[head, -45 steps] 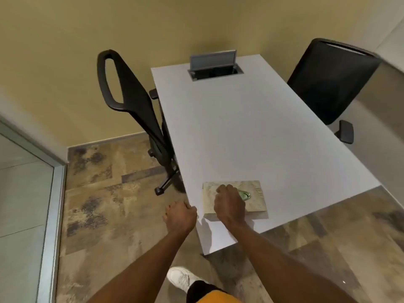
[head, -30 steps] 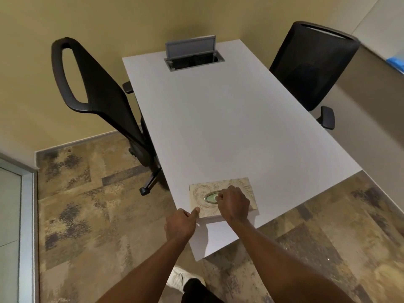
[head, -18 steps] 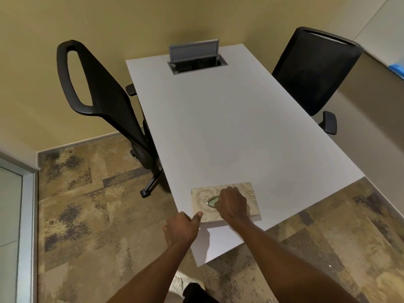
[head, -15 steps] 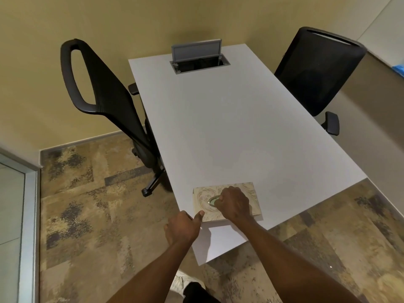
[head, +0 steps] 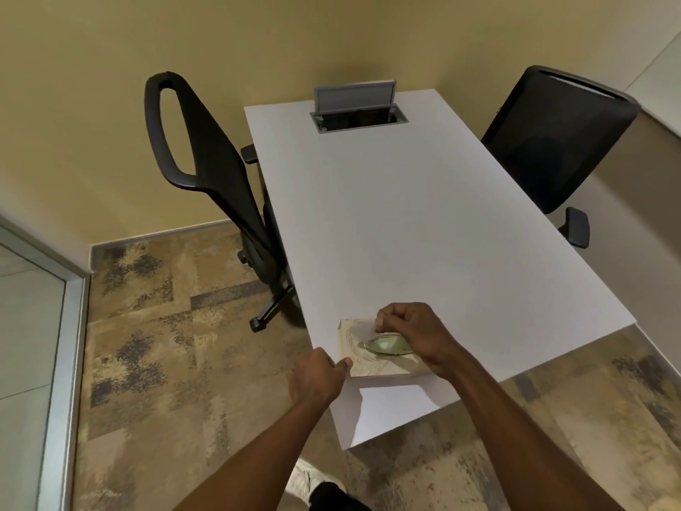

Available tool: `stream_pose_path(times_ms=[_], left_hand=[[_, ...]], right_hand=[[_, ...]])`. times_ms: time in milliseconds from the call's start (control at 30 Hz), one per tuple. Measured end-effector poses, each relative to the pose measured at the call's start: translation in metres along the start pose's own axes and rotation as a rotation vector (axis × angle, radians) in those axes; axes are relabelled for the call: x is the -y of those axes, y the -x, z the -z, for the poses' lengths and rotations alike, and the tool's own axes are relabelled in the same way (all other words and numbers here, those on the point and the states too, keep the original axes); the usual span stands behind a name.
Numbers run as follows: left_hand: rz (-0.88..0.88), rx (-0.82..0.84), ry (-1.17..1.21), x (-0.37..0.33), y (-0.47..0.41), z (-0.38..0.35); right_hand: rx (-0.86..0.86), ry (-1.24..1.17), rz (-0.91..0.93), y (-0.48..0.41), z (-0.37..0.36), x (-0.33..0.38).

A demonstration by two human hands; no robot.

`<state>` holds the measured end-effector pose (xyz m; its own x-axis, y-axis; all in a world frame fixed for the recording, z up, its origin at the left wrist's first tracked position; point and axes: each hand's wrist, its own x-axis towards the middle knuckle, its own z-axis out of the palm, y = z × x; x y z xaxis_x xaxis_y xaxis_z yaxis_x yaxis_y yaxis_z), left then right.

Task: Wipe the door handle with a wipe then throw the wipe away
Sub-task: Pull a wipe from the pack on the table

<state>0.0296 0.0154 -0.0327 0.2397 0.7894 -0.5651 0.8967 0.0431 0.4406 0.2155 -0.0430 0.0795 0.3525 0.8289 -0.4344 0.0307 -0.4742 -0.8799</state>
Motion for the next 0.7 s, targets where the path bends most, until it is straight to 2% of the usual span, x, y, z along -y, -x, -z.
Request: stream_pose_path(times_ms=[133, 267, 433, 500, 600, 700], left_hand=[[-0.103, -0.019, 0.475, -0.007, 0.013, 0.021], [-0.177, -0.096, 0.783, -0.004, 0.033, 0.049], [-0.080, -0.166, 1.234, 0.016, 0.047, 0.091], [-0.060, -0.188, 1.352, 0.027, 0.054, 0.108], [-0.001, -0.250, 1.492, 0.048, 0.067, 0.132], [0.084, -0.328, 1.589, 0.072, 0.078, 0.148]], right_hand=[[0.128, -0.182, 0.025, -0.005, -0.010, 0.019], [0.254, -0.288, 0.035, -0.018, -0.034, 0.037], [0.420, -0.388, 0.018, -0.037, -0.073, 0.065], [0.413, -0.406, 0.016, -0.045, -0.095, 0.077], [0.317, -0.323, 0.057, -0.053, -0.132, 0.093], [0.392, -0.212, 0.060, -0.056, -0.173, 0.101]])
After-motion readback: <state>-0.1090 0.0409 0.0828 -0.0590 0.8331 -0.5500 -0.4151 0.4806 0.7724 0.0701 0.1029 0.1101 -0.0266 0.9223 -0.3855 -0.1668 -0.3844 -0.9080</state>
